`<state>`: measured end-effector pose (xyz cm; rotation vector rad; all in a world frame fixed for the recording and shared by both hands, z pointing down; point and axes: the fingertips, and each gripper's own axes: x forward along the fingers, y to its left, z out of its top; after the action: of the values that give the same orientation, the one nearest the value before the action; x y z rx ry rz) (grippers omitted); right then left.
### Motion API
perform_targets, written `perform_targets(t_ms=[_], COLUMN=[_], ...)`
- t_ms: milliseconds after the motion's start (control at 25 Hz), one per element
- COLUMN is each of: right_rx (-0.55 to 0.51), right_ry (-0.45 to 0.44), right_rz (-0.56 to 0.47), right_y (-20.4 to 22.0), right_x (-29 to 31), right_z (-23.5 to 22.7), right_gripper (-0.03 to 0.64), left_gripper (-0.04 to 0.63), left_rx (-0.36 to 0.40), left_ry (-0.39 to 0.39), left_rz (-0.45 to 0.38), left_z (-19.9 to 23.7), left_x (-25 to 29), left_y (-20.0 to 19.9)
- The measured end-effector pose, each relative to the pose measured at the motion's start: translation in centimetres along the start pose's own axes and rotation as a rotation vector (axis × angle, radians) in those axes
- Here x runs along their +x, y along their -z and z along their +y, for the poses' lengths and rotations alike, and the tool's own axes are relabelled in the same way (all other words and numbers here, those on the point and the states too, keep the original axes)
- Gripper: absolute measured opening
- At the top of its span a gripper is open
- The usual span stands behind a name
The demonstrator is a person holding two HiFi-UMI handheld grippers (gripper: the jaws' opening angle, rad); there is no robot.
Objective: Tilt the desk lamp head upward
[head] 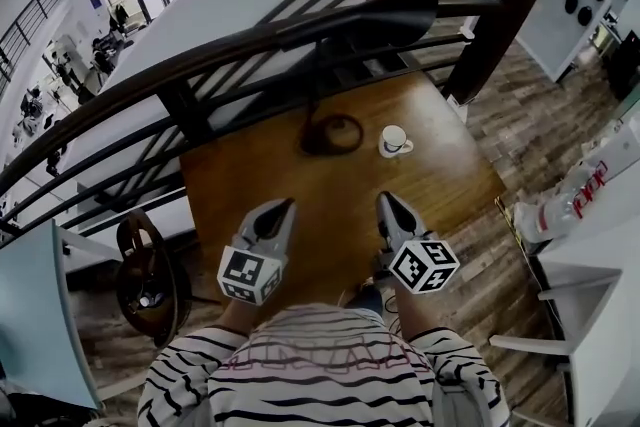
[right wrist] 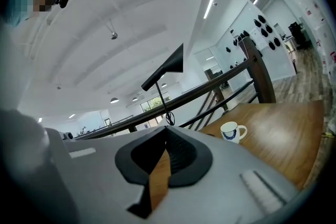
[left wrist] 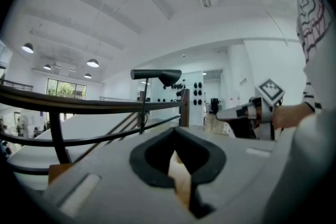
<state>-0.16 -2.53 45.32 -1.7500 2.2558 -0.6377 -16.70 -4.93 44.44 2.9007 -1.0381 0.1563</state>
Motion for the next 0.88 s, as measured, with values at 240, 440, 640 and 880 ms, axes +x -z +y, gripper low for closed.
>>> perform_targets(t_ms=[240, 440, 640, 880], right_rx=[-0.053, -0.059, -0.064, -0.072], right_ry=[0.016, 0.025, 0.032, 0.029], right_rz=[0.026, 0.042, 0.053, 0.063], right_y=[1.5, 2.6, 3.3, 3.5], right_x=[-1.1, -1.5, -1.4, -1.2], right_z=[0.7, 0.9, 1.2, 1.6], right_gripper=[0.0, 0.0, 0.0, 0.0], left_gripper=[0.003, 0.003, 0.003, 0.003], left_rx=[-0.017, -0.024, -0.03, -0.039], left_ry=[0.024, 0.043, 0.054, 0.048], left_rz=[0.031, 0.041, 0.054, 0.058], left_z=[-0.7, -1.1, -1.2, -1.2], left_x=[-0.7, -0.9, -1.3, -1.5], left_y=[1.4, 2.0, 2.7, 2.9])
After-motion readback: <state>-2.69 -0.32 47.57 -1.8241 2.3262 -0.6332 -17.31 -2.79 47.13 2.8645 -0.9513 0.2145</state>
